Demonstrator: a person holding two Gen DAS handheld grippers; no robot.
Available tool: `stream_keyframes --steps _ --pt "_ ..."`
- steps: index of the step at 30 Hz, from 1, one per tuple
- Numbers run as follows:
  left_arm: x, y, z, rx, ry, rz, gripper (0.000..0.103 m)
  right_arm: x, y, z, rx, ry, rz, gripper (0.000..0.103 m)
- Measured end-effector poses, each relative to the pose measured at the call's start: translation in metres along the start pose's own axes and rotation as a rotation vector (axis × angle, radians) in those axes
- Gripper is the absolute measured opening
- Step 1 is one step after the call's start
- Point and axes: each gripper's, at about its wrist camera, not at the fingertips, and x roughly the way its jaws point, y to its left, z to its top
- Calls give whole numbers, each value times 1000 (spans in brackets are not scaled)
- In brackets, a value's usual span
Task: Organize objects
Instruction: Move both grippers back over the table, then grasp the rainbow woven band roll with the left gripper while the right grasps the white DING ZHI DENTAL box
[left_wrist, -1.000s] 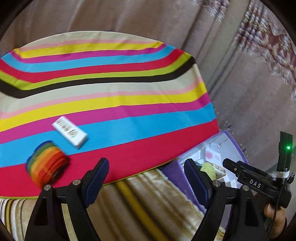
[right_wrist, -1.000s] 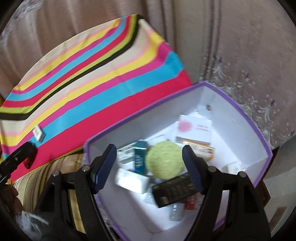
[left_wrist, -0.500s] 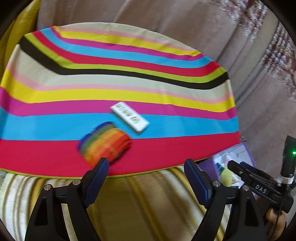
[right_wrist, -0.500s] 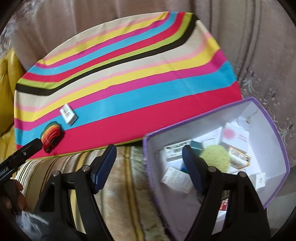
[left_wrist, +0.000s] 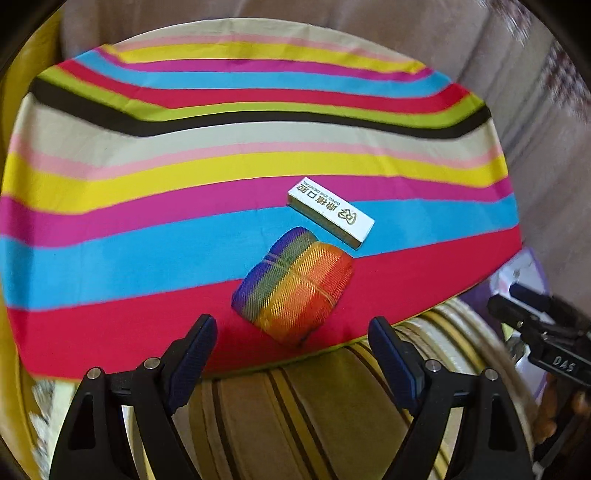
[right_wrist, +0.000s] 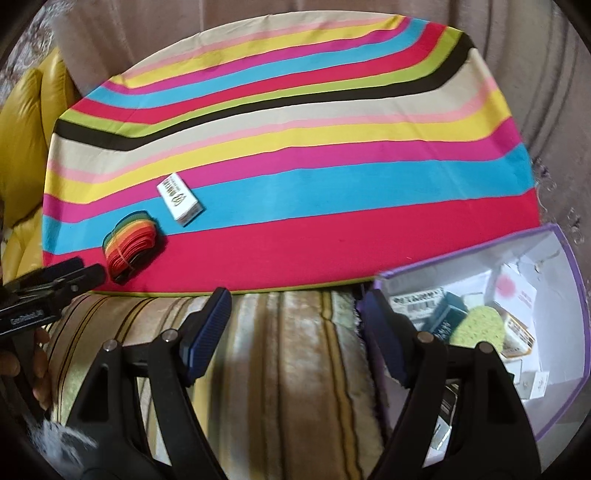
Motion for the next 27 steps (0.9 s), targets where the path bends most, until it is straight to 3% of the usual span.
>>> stream_keyframes --steps 13,18,24,27 --pt "37 1 19 87 88 -11 85 23 27 13 -62 46 45 78" --pt "38 1 20 96 80 -27 75 32 37 20 -91 55 50 78" --pt "33 16 18 18 42 -15 74 47 53 31 -134 57 52 78" --pt "28 32 17 -65 9 29 72 54 65 38 -160 51 59 78"
